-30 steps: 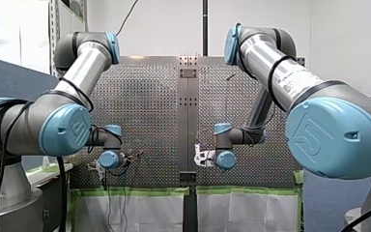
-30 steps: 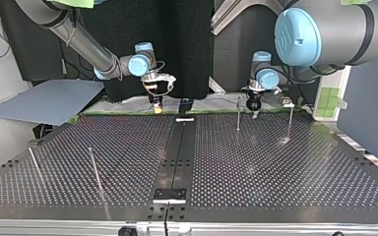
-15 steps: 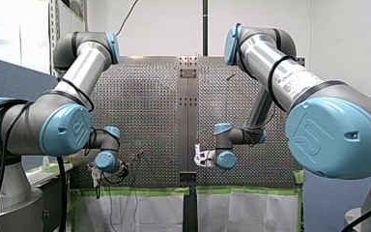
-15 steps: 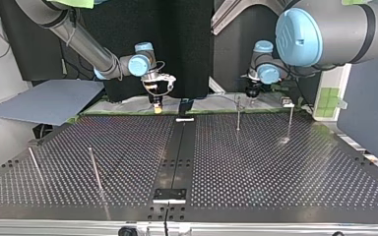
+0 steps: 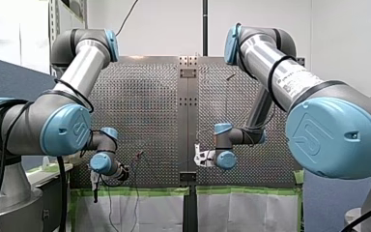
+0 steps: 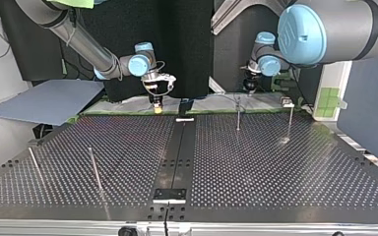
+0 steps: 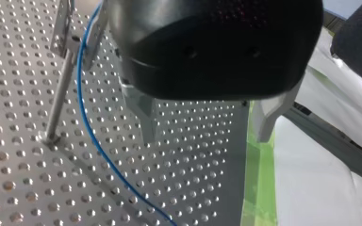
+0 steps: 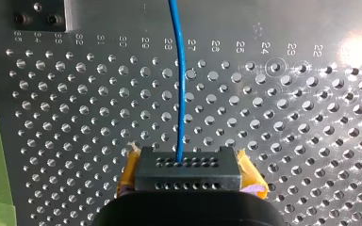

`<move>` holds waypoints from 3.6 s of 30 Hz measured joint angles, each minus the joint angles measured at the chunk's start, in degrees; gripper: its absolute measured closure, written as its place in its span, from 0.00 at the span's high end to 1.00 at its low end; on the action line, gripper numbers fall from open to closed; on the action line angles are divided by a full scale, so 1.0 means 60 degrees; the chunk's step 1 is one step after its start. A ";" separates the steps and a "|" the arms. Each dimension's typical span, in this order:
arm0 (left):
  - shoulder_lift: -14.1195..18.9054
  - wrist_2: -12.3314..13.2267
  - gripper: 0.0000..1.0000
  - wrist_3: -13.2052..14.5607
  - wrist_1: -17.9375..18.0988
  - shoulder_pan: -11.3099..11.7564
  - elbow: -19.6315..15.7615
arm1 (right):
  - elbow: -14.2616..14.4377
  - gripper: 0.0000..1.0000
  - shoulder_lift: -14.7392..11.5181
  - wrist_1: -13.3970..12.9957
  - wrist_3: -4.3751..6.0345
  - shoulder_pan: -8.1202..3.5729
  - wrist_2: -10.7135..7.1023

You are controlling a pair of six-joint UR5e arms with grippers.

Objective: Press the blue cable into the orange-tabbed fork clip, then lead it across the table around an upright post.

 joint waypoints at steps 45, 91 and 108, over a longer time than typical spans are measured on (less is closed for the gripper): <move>0.3575 0.0401 1.00 0.0192 0.0402 -0.0677 -0.1838 | -0.0004 0.00 0.0043 0.0008 0.0085 -0.0004 -0.0015; 0.1828 -0.1291 1.00 0.0761 0.1499 -0.1312 -0.1838 | -0.0005 0.00 0.0069 -0.0041 0.0099 -0.0008 -0.0150; 0.1838 -0.1447 1.00 0.0792 0.1341 -0.1317 -0.1838 | 0.0001 0.00 0.0094 -0.0029 0.0090 -0.0009 -0.0150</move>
